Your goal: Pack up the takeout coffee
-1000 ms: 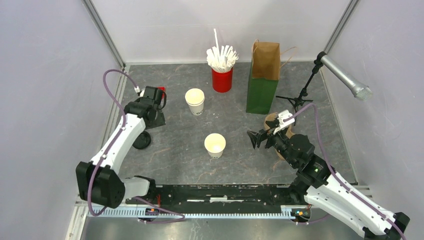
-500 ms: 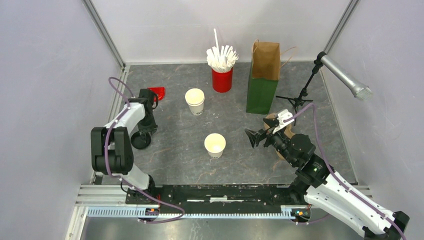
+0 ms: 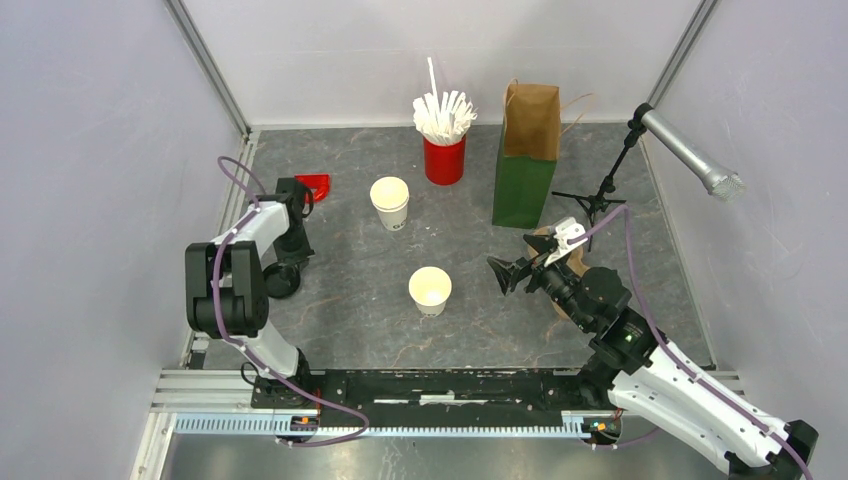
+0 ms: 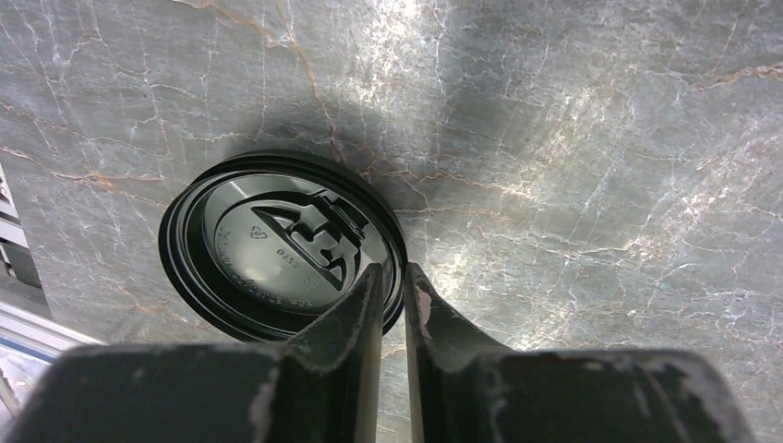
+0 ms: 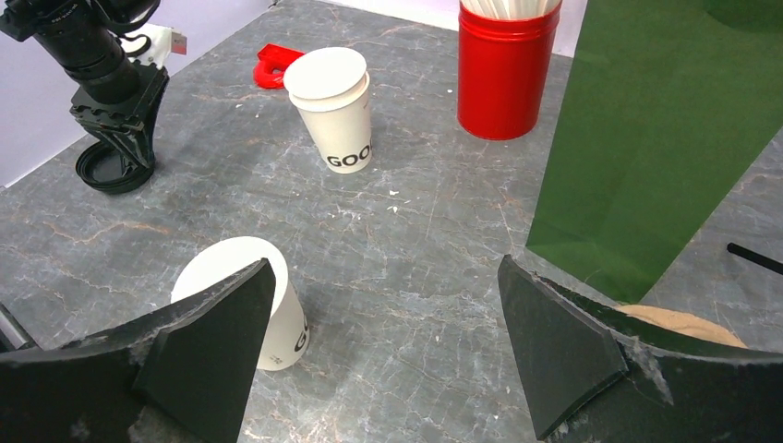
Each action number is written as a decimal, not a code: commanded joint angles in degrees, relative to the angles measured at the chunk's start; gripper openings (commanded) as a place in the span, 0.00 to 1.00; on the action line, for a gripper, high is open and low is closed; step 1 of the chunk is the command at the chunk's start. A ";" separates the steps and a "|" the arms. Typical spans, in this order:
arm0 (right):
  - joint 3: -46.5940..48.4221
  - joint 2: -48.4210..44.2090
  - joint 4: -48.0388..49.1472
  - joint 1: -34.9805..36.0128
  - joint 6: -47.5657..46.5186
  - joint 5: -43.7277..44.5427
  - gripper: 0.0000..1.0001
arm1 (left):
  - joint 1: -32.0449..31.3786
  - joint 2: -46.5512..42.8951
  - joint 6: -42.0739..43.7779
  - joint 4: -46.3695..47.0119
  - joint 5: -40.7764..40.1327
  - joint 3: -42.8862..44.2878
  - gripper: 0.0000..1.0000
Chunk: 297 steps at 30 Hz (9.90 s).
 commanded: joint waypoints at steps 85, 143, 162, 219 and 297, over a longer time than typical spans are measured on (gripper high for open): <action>-3.38 35.72 68.66 17.30 -40.85 -21.55 0.98 | -27.18 -41.06 -27.83 23.65 74.66 -0.33 0.03; 19.93 26.29 -7.37 17.65 -7.92 6.62 0.80 | -26.44 -37.08 -7.92 2.25 27.63 8.27 1.00; 49.24 49.45 -45.30 17.66 -2.31 -0.75 0.80 | -7.69 -42.34 -20.33 21.29 58.79 -16.86 0.86; 56.80 62.65 -51.36 17.50 -5.06 -3.43 0.83 | -17.57 -25.68 -28.04 44.44 58.66 -27.20 0.77; 12.68 36.08 -3.24 8.97 17.66 -4.60 0.53 | -30.79 -27.52 -22.19 34.81 45.47 -21.54 0.73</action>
